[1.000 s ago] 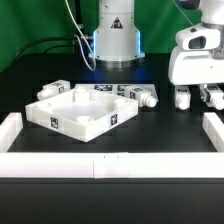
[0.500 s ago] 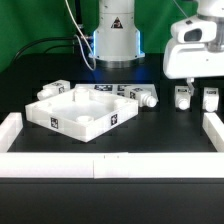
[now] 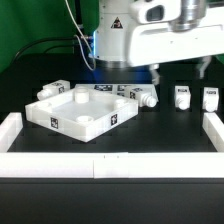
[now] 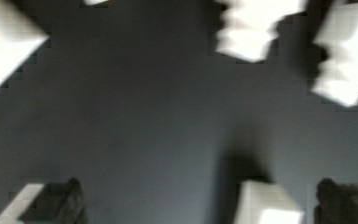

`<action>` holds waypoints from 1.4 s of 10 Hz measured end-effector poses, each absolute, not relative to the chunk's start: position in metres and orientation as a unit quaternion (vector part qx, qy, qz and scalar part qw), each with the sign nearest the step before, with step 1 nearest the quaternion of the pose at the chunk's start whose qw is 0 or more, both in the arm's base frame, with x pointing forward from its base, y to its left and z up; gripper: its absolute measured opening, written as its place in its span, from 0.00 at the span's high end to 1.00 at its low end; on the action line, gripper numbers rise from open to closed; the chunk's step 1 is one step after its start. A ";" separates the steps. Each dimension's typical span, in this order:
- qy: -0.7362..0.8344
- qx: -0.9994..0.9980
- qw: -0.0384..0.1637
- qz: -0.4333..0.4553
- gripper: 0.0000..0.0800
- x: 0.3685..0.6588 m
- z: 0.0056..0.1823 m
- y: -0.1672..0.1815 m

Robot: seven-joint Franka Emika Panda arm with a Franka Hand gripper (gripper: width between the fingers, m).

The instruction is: Assemble one leg

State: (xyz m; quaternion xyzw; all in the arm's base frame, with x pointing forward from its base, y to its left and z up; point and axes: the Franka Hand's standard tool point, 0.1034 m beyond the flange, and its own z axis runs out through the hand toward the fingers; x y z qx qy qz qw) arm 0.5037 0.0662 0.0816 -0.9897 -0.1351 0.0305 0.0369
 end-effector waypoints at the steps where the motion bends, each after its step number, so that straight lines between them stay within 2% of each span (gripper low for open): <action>1: -0.154 -0.987 0.038 0.024 0.19 0.518 0.085 0.051; 3: -0.164 -0.986 0.037 0.012 0.19 0.526 0.093 0.044; 8: -0.164 -0.986 0.037 0.014 0.19 0.526 0.091 0.041; 11: -0.232 -0.972 0.030 0.015 0.19 0.532 0.093 -0.033; 14: -0.296 -0.955 0.019 0.007 0.19 0.529 0.067 -0.099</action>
Offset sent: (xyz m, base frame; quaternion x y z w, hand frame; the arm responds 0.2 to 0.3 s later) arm 0.0000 0.0000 0.0000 0.0000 0.0000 0.0000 1.0000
